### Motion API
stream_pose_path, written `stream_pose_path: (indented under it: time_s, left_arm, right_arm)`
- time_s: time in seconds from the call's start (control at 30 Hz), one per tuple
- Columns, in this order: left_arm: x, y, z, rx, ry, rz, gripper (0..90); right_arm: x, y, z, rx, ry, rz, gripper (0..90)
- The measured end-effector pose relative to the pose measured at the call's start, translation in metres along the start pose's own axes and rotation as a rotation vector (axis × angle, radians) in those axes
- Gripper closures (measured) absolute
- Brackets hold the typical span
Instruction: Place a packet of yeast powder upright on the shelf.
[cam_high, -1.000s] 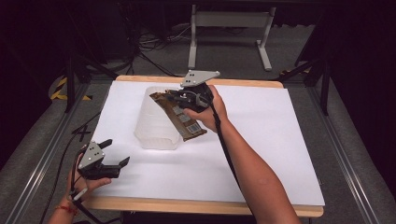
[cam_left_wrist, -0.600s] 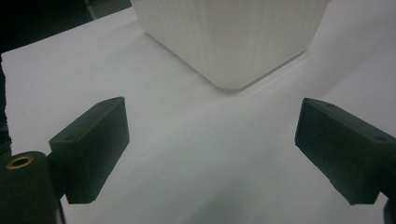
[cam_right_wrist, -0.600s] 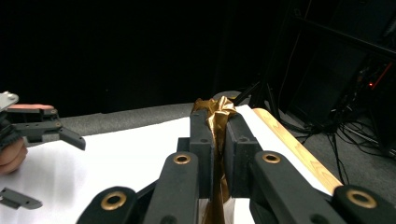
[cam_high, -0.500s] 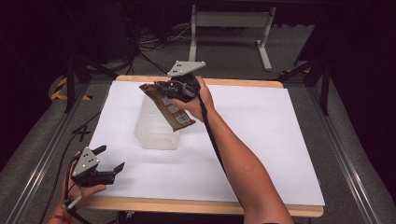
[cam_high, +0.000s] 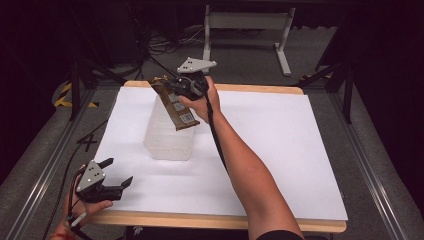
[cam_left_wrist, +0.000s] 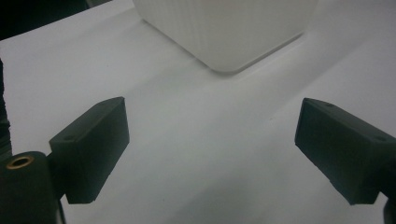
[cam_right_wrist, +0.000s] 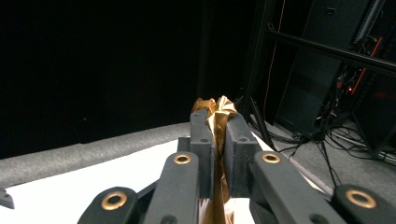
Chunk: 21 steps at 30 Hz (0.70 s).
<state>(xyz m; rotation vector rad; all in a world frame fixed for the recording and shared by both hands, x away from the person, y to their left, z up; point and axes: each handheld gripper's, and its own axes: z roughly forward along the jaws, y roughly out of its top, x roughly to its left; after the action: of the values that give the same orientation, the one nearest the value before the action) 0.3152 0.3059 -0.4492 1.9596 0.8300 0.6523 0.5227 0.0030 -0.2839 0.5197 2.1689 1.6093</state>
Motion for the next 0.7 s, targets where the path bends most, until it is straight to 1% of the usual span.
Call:
stream_pose_path:
  time_s: [0.07, 0.1, 0.17, 0.2, 0.27, 0.3, 0.43, 0.6, 0.67, 0.7]
  left_arm:
    - [0.0, 0.0, 0.0, 0.004, -0.001, 0.004, 10.7]
    - [0.0, 0.0, 0.0, 0.002, -0.001, 0.002, 10.8]
    - [0.0, 0.0, 0.001, 0.002, -0.003, 0.01, 10.7]
    - [0.0, 0.001, 0.001, 0.001, -0.004, 0.01, 10.7]
    - [-0.001, 0.0, 0.002, 0.004, -0.007, 0.012, 10.7]
    - [-0.001, 0.001, 0.002, 0.004, -0.006, 0.018, 10.7]
    - [-0.001, 0.001, 0.002, 0.003, -0.012, 0.018, 10.7]
    - [-0.001, 0.001, 0.002, 0.007, -0.015, 0.017, 10.7]
    - [-0.001, 0.001, 0.002, 0.006, -0.018, 0.017, 10.7]
    - [-0.001, 0.001, 0.002, 0.003, -0.021, 0.011, 10.7]
  right_arm:
    - [0.0, -0.001, 0.003, -0.008, -0.006, 0.01, 83.9]
    - [0.0, -0.001, 0.004, -0.009, -0.013, 0.004, 83.9]
    - [0.001, -0.003, 0.007, -0.028, -0.008, 0.032, 84.0]
    - [0.002, -0.003, 0.008, -0.033, -0.008, 0.032, 83.9]
    - [0.005, -0.005, 0.011, -0.038, -0.011, 0.027, 83.9]
    - [0.007, -0.006, 0.014, -0.044, -0.007, 0.028, 83.9]
    - [0.013, -0.006, 0.017, -0.048, 0.002, 0.029, 84.0]
    - [0.019, 0.001, 0.017, -0.062, 0.005, 0.016, 83.9]
    - [0.022, 0.002, 0.018, -0.056, 0.011, 0.011, 83.9]
    - [0.024, 0.002, 0.02, -0.045, 0.011, 0.007, 83.8]
